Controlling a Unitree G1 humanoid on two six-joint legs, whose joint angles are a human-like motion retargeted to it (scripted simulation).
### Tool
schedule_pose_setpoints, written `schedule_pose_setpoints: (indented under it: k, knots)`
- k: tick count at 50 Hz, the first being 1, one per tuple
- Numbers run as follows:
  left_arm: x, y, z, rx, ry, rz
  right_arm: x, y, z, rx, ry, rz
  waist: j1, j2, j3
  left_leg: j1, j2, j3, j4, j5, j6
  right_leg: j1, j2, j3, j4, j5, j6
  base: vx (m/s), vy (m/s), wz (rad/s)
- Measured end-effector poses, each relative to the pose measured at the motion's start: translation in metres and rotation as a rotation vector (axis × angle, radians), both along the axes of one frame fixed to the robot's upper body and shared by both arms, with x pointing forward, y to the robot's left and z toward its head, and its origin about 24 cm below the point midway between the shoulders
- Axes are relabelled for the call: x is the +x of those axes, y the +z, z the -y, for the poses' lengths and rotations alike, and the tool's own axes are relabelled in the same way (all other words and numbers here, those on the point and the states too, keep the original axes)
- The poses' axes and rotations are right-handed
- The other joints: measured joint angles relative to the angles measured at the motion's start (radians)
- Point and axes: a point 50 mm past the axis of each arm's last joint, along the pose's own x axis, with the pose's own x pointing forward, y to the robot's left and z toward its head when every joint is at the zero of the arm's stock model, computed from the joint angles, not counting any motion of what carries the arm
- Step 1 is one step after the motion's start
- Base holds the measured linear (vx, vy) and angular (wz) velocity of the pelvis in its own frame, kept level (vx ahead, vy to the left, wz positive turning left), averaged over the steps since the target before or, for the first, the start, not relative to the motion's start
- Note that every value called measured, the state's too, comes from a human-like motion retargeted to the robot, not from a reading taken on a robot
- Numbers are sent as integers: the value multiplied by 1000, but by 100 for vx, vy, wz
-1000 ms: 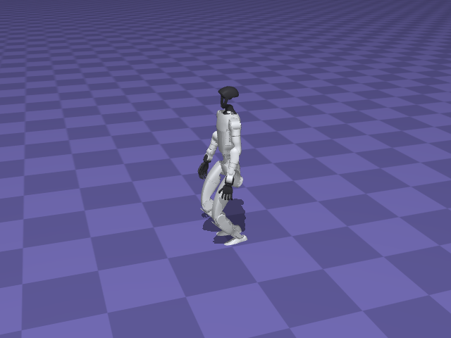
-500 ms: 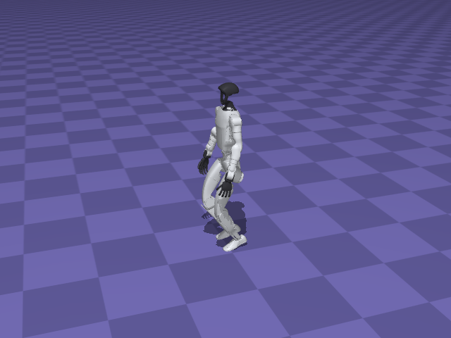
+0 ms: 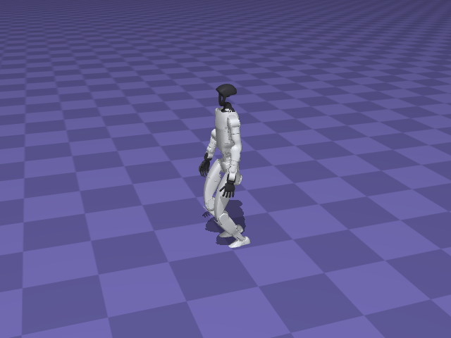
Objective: Sport exercise
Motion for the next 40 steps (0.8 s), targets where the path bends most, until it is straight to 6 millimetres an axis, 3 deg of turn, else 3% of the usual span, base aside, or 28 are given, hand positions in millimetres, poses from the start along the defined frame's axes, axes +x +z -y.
schedule_pose_setpoints:
  k: [3,7,10,15,17,19,22,25,27,30,32,36,38,40]
  knots:
    - [-2,1,-2,-13,59,8,-2,1,5,13,-39,3,-9,-1,-39,2,-9,25,-101,159,-6,-18,-26,6,-57,102,-1,6,1,22]
    - [-4,1,-6,9,92,12,-4,2,7,23,-82,18,-13,-5,-51,-29,-21,28,-80,184,1,-51,-40,6,-32,115,11,-3,-1,11]
    - [-2,1,-8,36,93,20,-1,3,7,21,-100,43,-10,-10,-46,-69,-21,28,0,89,5,-78,-41,-2,28,47,21,-9,-4,7]
    - [12,3,-12,102,47,34,12,2,-4,23,-34,57,13,-24,12,-161,18,26,319,-279,-11,-129,-43,-50,259,-288,12,-10,-7,-3]
    - [16,2,-11,129,22,24,18,2,-10,10,25,48,10,-37,40,-210,39,42,439,-326,-6,-163,-71,-77,366,-380,2,-13,-8,8]
    - [17,2,-10,148,3,3,23,2,-15,-6,80,38,12,-45,41,-270,61,54,501,-326,5,-219,-89,-94,417,-397,-9,-14,-6,-4]
    - [16,1,-8,145,-10,-19,23,1,-18,-22,113,21,11,-54,34,-271,53,53,491,-326,5,-223,-95,-96,420,-397,-17,2,-2,2]
    - [6,0,-9,126,2,-29,13,-1,-16,-19,99,-2,16,-57,55,-127,8,19,363,-304,-24,-94,-66,-67,316,-336,-4,18,0,-9]
    - [0,-1,-9,100,43,-33,5,-3,-14,-9,77,-19,17,-51,33,-58,3,7,219,-174,-32,-38,-33,-33,182,-181,16,15,2,-13]
    - [-9,-1,-10,62,119,-41,-6,-4,-9,9,45,-58,12,-44,-28,-4,16,28,25,120,-36,1,-41,-19,6,87,26,12,3,-10]
    - [-10,0,-12,55,148,-39,-10,-4,-4,11,32,-75,11,-40,-57,12,12,41,-53,195,-41,5,-53,-16,-50,158,32,8,3,-5]
    - [-9,0,-14,74,156,-23,-11,-2,4,-8,5,-75,9,-32,-64,33,-9,42,-58,179,-27,14,-70,-15,-22,145,42,-1,1,-3]
    - [-4,1,-15,89,141,-7,-6,0,8,-28,-5,-56,8,-30,-63,40,-18,41,-21,102,-18,17,-78,-22,28,80,54,-3,1,-6]
    - [-1,1,-14,98,116,2,-1,1,8,-45,-4,-37,8,-31,-50,41,-25,40,48,-50,-6,20,-91,-33,103,-45,73,-3,0,-3]
